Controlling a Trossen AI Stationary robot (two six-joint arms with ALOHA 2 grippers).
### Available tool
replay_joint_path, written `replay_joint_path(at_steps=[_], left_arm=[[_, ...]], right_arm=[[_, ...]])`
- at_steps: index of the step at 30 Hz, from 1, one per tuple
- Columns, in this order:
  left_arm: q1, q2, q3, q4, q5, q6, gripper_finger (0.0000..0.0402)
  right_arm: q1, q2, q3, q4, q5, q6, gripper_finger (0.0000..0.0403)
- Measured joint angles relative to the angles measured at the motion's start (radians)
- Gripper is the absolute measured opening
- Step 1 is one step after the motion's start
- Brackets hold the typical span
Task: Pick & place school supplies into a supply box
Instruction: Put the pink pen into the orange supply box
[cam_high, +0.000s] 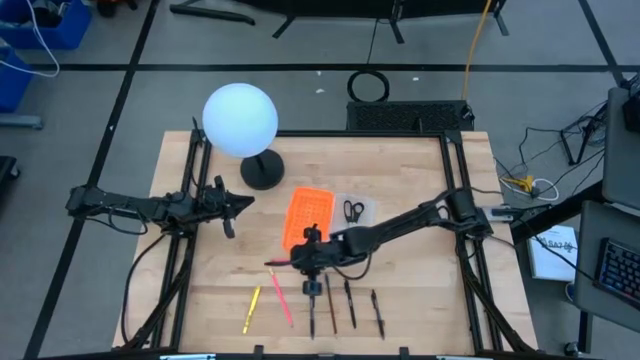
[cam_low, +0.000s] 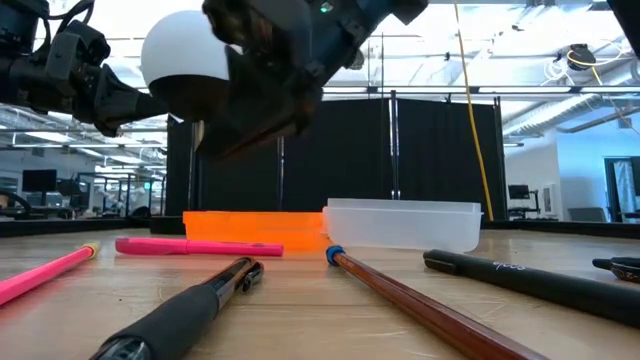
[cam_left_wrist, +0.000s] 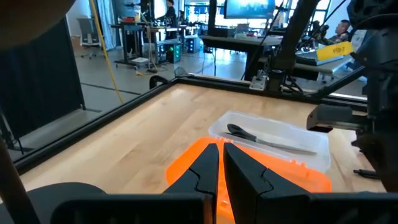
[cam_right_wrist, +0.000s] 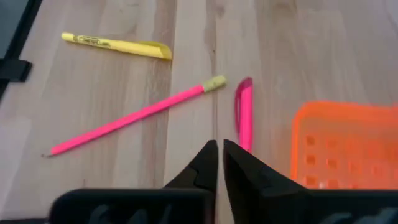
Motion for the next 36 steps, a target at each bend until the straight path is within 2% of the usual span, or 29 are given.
replay_joint_path(at_steps=[7,13,20,36], left_arm=[[0.000,0.000,0.000,-0.012,0.011,-0.012,0.0031],[0.000,0.000,0.000,-0.014,0.021,-0.015,0.0031],[0.000,0.000,0.000,-0.020,0.020,-0.015,0.0031],[0.000,0.000,0.000,-0.037,0.017,-0.018,0.0031]], right_arm=[[0.001,0.043,0.010,-0.029,0.078,-0.056,0.0122],[0.006,0.057,0.010,-0.023,0.080,-0.098,0.0157],[0.030,0.057,0.010,-0.013,0.081,-0.160,0.0161],[0.018,0.091,-0.012,0.001,0.107,-0.154,0.0146]])
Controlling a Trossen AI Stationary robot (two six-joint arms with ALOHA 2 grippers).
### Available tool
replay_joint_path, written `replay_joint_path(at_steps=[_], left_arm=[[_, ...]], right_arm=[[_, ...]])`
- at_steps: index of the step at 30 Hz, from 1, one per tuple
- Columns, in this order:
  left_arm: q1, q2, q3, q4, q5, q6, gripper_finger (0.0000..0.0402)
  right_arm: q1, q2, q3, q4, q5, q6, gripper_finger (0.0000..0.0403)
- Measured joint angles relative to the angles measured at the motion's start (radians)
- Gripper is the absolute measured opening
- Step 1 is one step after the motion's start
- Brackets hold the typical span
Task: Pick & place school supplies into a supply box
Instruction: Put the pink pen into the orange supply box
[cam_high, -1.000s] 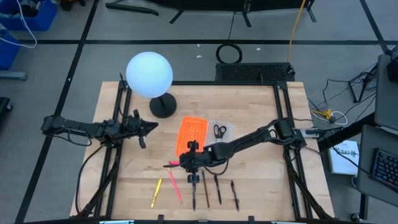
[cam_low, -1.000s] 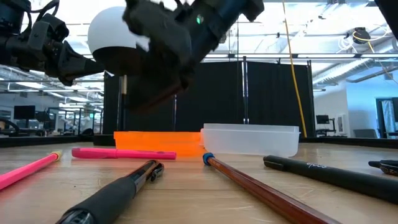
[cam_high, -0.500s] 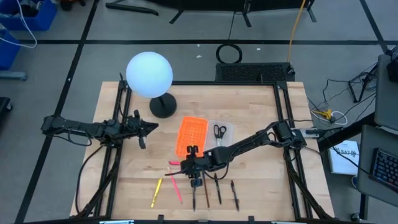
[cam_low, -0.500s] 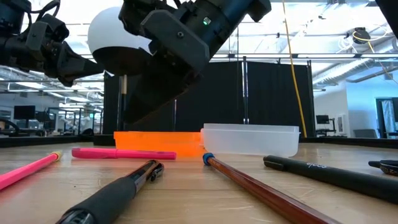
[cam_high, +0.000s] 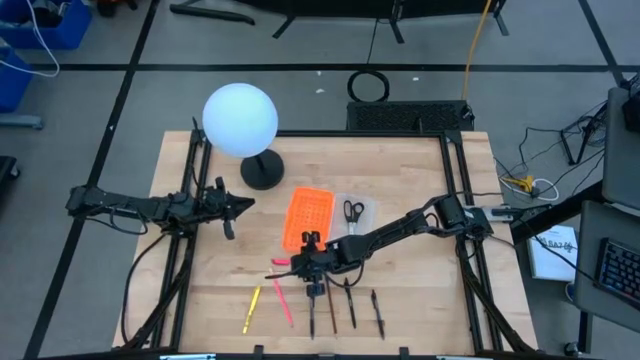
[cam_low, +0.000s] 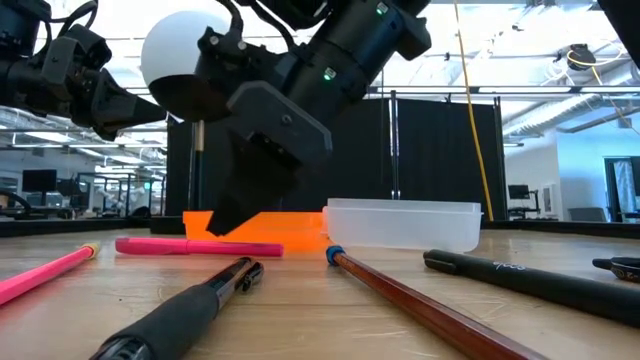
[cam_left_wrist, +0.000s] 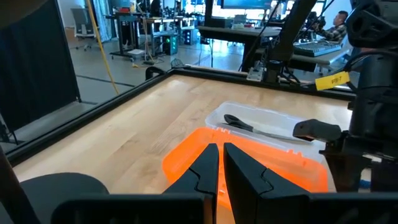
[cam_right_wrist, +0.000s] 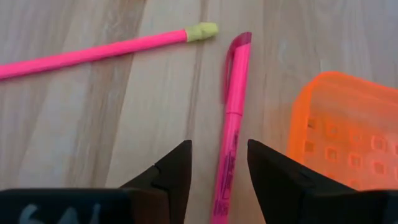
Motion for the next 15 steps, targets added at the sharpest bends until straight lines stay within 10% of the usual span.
replay_joint_path(at_steps=[15], left_arm=[[0.000,0.000,0.000,0.000,0.000,0.004,0.0031]], right_arm=[[-0.010,0.050,0.000,0.018,-0.011,-0.002,0.0145]])
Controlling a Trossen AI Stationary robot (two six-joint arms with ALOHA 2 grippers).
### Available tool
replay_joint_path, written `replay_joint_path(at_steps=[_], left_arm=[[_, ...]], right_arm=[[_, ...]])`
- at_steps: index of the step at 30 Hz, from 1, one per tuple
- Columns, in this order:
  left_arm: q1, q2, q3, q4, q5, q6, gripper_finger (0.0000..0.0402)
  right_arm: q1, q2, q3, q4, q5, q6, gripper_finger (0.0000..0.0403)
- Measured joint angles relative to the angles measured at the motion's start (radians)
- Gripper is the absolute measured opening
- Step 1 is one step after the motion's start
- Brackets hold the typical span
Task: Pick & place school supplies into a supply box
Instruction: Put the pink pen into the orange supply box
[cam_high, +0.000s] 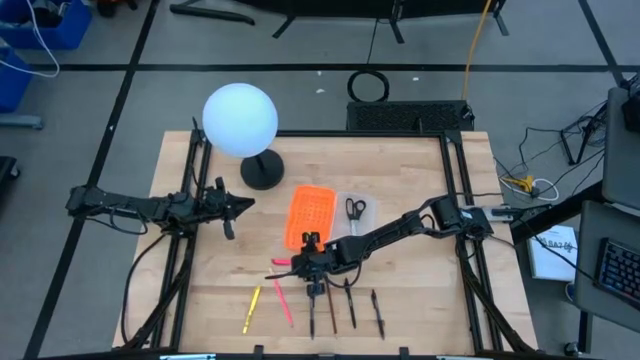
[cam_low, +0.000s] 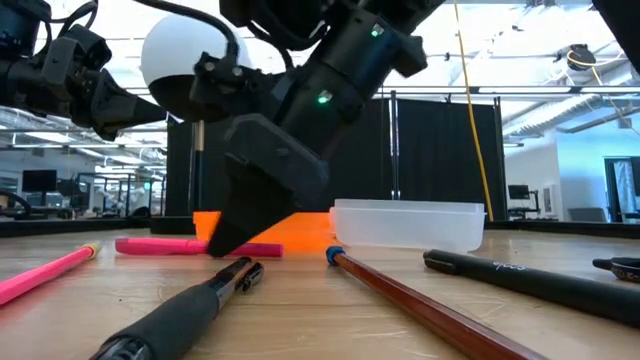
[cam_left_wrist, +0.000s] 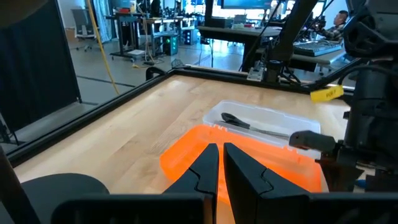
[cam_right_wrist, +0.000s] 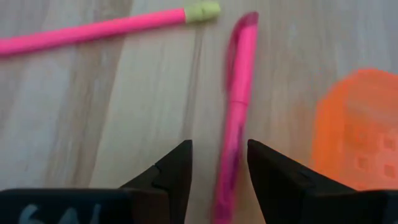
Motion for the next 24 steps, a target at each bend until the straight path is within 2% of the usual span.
replay_joint_path(at_steps=[7,14,24], left_arm=[[0.000,0.000,0.000,-0.004,0.000,0.000,0.0031],[0.000,0.000,0.000,-0.007,0.000,0.002,0.0031],[0.000,0.000,0.000,-0.006,0.000,0.002,0.0031]], right_arm=[[-0.020,0.021,0.003,-0.001,-0.091,0.016,0.0114],[-0.035,0.023,0.002,-0.014,-0.175,0.045,0.0022],[-0.041,-0.019,-0.005,0.008,-0.175,0.101,0.0021]])
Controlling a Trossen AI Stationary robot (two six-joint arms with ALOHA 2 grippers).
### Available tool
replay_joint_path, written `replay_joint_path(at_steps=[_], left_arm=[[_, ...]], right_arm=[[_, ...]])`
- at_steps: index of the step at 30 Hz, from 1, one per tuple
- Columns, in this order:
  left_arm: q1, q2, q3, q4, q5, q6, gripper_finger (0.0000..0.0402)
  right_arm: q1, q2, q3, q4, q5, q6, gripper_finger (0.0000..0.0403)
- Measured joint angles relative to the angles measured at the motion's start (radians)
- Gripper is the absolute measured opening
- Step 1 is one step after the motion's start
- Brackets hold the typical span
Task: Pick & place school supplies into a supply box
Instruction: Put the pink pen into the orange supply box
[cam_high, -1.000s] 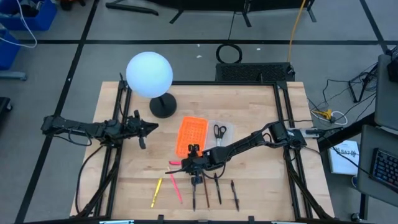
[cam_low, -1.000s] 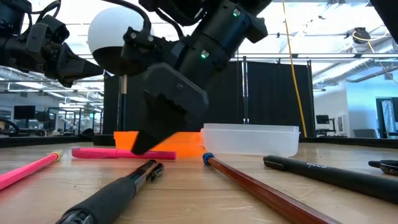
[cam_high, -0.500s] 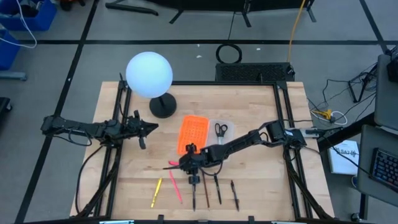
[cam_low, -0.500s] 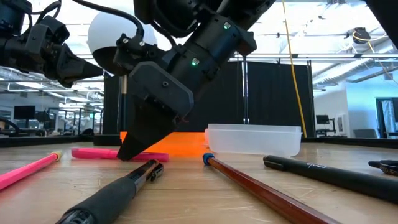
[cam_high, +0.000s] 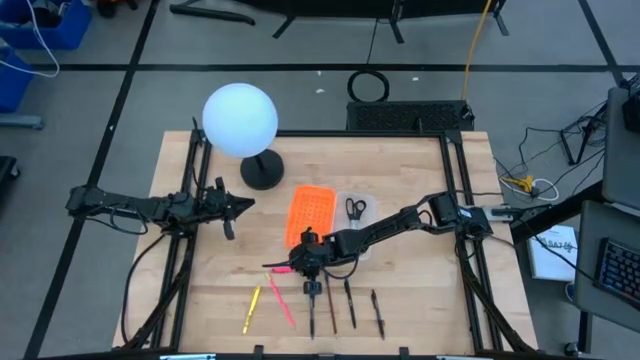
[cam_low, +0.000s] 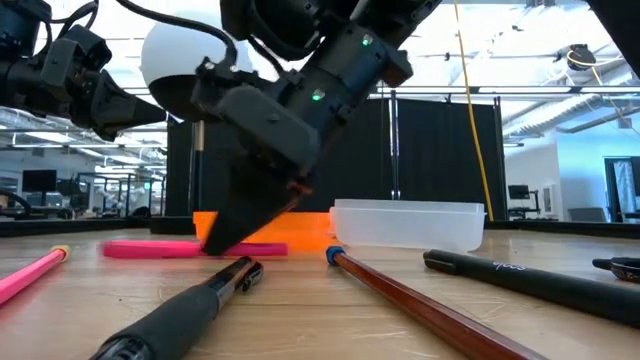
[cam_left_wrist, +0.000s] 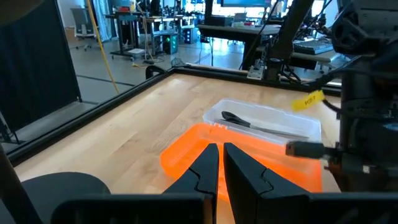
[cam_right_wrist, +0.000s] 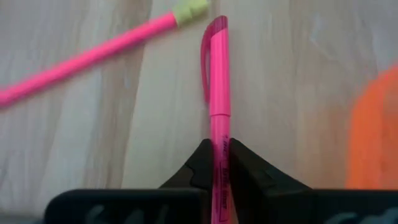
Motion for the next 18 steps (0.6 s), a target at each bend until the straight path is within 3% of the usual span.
replay_joint_path(at_steps=[11,18], left_arm=[[0.000,0.000,0.000,-0.013,0.001,-0.002,0.0031],[0.000,0.000,0.000,-0.015,0.003,-0.027,0.0031]], right_arm=[[0.015,-0.147,0.000,-0.018,0.003,0.016,0.0021],[0.006,-0.286,0.002,-0.195,0.052,0.152,0.0021]])
